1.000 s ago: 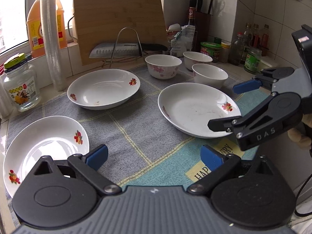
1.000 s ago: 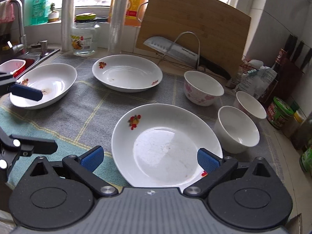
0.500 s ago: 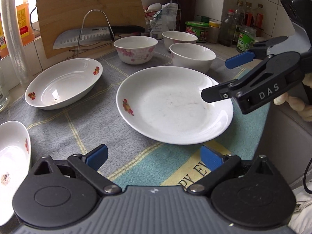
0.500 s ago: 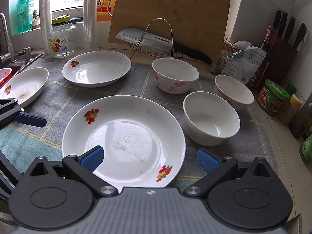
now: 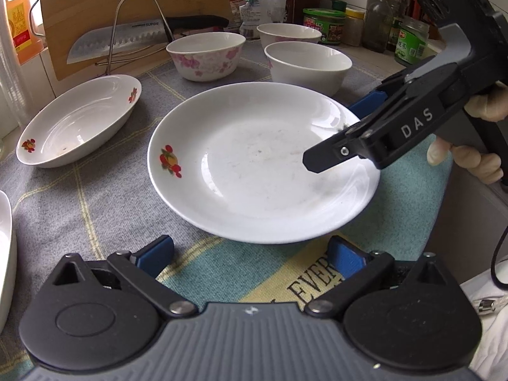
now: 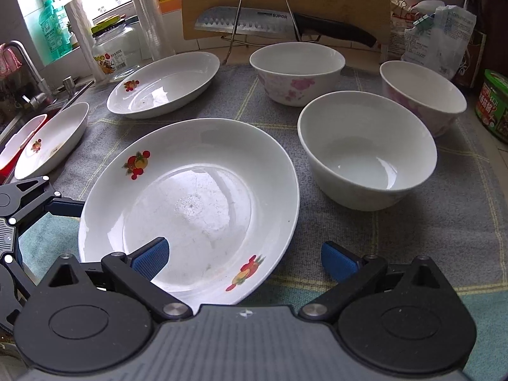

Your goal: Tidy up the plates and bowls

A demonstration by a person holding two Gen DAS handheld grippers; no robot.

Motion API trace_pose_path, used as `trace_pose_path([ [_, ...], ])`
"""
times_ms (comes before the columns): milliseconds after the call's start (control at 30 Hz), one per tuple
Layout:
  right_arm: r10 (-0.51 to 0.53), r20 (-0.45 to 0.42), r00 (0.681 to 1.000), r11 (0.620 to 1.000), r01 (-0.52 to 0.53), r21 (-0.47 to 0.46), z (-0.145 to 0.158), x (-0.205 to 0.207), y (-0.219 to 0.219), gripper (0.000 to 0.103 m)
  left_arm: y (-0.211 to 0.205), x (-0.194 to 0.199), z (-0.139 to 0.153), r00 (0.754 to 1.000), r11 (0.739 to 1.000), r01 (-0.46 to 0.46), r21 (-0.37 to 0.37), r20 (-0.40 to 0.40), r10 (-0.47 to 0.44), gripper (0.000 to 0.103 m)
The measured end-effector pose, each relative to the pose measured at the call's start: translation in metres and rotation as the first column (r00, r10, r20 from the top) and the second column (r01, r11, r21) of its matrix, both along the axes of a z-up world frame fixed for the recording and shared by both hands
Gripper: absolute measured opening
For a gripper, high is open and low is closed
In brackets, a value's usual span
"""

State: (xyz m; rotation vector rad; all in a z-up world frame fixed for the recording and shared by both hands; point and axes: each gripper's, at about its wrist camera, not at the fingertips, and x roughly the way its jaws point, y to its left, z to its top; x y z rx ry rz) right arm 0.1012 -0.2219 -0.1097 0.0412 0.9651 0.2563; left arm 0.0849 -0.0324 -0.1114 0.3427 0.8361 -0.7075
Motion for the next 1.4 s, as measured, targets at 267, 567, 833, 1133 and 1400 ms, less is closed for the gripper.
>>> trace_pose_path([
  [267, 0.049, 0.005, 0.999, 0.998, -0.048, -0.040, -0.004, 0.010, 0.013, 0.103, 0.000, 0.002, 0.000, 1.000, 1.000, -0.011, -0.008, 0.007, 0.011, 0.102],
  [567, 0.065, -0.031, 0.997, 0.992, -0.068, -0.102, -0.006, 0.018, 0.022, 0.103, 0.004, 0.003, 0.000, 1.000, 1.000, 0.006, -0.019, 0.021, -0.006, 0.103],
  [833, 0.069, -0.041, 0.997, 0.992, -0.073, -0.104, -0.005, 0.023, 0.024, 0.103, 0.007, 0.003, -0.002, 0.999, 0.999, 0.024, -0.040, 0.049, -0.022, 0.103],
  [1133, 0.134, -0.085, 0.987, 0.991, -0.134, 0.012, 0.000, 0.035, 0.016, 0.103, 0.008, 0.014, -0.001, 0.993, 0.994, 0.111, -0.025, 0.036, -0.110, 0.103],
  [1400, 0.126, -0.123, 0.984, 0.988, -0.114, 0.100, 0.003, 0.043, 0.006, 0.103, 0.008, 0.020, 0.001, 0.975, 0.977, 0.215, 0.010, 0.052, -0.215, 0.102],
])
